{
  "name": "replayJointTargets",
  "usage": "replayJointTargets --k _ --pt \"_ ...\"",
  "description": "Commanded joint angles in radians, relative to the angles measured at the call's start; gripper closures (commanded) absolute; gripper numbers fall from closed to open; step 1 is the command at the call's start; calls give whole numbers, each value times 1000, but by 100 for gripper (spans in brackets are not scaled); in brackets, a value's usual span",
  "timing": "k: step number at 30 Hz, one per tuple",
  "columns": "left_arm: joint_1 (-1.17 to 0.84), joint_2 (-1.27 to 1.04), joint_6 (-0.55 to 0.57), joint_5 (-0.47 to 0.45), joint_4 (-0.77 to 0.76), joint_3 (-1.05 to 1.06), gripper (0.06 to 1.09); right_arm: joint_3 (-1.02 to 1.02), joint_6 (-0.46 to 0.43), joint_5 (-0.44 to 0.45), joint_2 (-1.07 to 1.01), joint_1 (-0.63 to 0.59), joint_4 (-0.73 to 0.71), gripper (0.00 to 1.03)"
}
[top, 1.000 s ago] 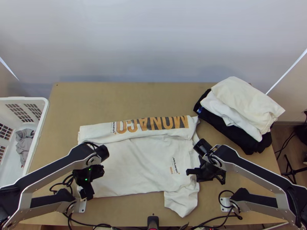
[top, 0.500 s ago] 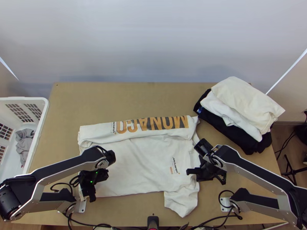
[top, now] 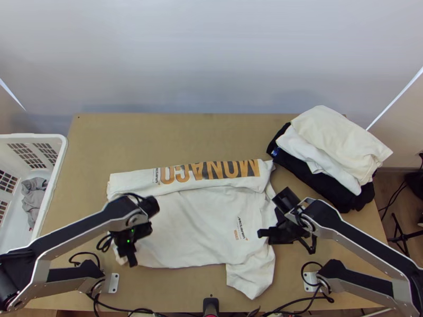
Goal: Fold the t-shirt
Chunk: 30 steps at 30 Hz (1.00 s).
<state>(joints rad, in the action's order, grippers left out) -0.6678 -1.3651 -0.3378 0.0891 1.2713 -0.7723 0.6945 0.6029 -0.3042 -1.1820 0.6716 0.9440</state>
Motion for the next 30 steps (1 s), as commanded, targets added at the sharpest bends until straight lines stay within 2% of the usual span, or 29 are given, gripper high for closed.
replayJointTargets --k 1,5,10,13,16,17,19,22,27,30 --pt "151 44 -18 -8 -53 -94 105 19 -28 -15 51 -12 -1 100" --pt "218 60 -20 -38 -92 -102 105 22 -35 -16 56 -26 -1 100" --pt "303 139 22 -155 -153 -133 105 48 -95 -15 85 -109 -45 100" --pt "412 164 92 -252 -202 -168 105 71 -149 -13 116 -178 -94 100" --pt "547 162 217 -373 -257 -226 105 120 -155 -6 125 -251 -155 100" --pt "597 156 286 -388 -313 -240 105 151 -152 -4 122 -271 -165 100" --pt "668 130 388 -422 -329 -277 105 229 -170 8 105 -305 -185 100" --pt "752 93 536 -448 -368 -349 105 352 -239 86 71 -307 -266 100" --pt "846 90 770 -439 -553 -421 105 582 -347 174 -25 -316 -464 100" --pt "847 103 815 -348 -641 -524 105 781 -351 172 -148 -337 -504 100"
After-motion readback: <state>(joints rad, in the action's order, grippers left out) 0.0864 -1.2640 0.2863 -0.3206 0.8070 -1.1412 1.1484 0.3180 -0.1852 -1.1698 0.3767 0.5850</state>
